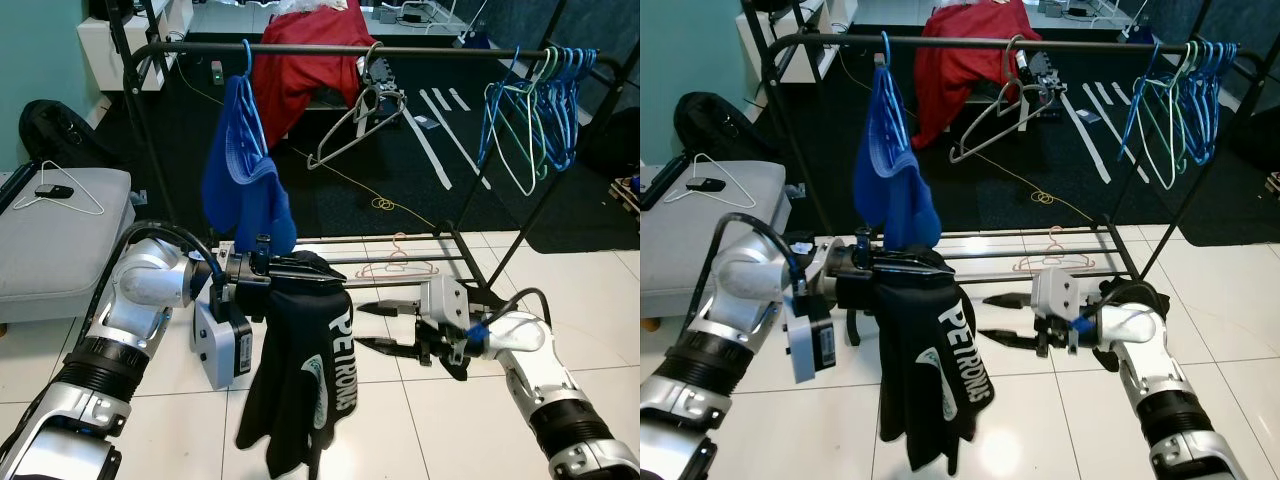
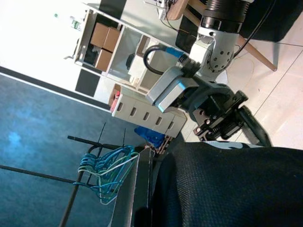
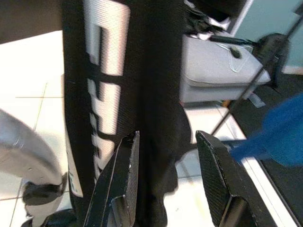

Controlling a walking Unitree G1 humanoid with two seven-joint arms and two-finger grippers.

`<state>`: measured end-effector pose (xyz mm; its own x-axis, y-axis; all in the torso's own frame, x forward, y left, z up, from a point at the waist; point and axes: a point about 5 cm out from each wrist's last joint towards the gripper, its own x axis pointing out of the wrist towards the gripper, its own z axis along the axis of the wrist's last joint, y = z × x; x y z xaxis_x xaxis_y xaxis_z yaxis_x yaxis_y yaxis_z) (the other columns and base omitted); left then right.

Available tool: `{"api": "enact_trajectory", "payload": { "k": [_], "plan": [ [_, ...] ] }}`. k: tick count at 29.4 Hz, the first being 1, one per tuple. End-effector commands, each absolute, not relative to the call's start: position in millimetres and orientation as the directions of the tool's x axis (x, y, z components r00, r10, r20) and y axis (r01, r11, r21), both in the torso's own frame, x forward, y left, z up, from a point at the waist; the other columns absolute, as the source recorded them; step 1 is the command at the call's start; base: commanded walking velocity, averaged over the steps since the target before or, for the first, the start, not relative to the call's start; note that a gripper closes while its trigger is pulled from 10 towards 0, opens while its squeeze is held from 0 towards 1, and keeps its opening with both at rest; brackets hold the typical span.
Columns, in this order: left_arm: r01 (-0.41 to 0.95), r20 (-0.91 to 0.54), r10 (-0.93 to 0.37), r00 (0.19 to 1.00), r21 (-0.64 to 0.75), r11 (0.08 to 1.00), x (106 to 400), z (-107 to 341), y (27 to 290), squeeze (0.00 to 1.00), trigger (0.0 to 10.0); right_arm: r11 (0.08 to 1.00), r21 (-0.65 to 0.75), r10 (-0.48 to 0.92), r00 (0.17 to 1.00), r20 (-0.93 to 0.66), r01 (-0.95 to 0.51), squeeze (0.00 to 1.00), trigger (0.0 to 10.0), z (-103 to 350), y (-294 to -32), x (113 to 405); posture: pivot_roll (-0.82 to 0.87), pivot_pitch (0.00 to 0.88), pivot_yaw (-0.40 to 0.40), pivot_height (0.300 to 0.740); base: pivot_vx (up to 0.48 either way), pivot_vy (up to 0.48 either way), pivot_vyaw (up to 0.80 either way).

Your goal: Hang hanger

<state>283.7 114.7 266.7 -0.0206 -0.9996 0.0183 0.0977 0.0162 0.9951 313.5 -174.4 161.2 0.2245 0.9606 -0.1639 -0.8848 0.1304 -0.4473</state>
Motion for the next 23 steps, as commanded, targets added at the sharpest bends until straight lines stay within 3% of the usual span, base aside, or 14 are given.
{"api": "enact_trajectory", "payload": {
  "k": [1, 8, 9, 23],
  "plan": [
    [0.061, 0.063, -0.996, -0.062, 0.996, 0.059, 281.4, 273.9, 110.1, 0.0, 0.0, 0.114, -0.44, 0.966, 0.203, -0.16, -0.891, 0.0, 10.0, 155.6, -172.4, 311.3, -0.04, 0.235, -0.024, 0.74, 0.0, 0.0, 0.0],
    [0.032, 0.099, -0.992, -0.076, 0.995, 0.096, 281.2, 279.4, 108.3, 0.0, 0.0, 0.107, -0.435, 0.965, 0.198, -0.171, -0.894, 0.0, 10.0, 153.4, -167.2, 313.7, -0.03, 0.237, -0.027, 0.74, 0.0, 0.0, 0.0],
    [0.031, 0.106, -0.992, -0.074, 0.994, 0.104, 281.8, 280.6, 108.6, 0.0, 0.0, 0.113, -0.422, 0.966, 0.199, -0.164, -0.9, 0.0, 0.0, 153.3, -166.6, 314.8, -0.03, 0.237, -0.027, 0.74, 0.0, 0.0, 0.0],
    [0.019, 0.121, -0.991, -0.054, 0.993, 0.12, 288.2, 282.5, 111.0, 0.0, 0.0, 0.111, -0.415, 0.973, 0.185, -0.142, -0.903, 0.0, 0.0, 155.9, -167.1, 317.5, -0.04, 0.234, -0.029, 0.74, 0.0, 0.0, 0.0]
  ]
}}
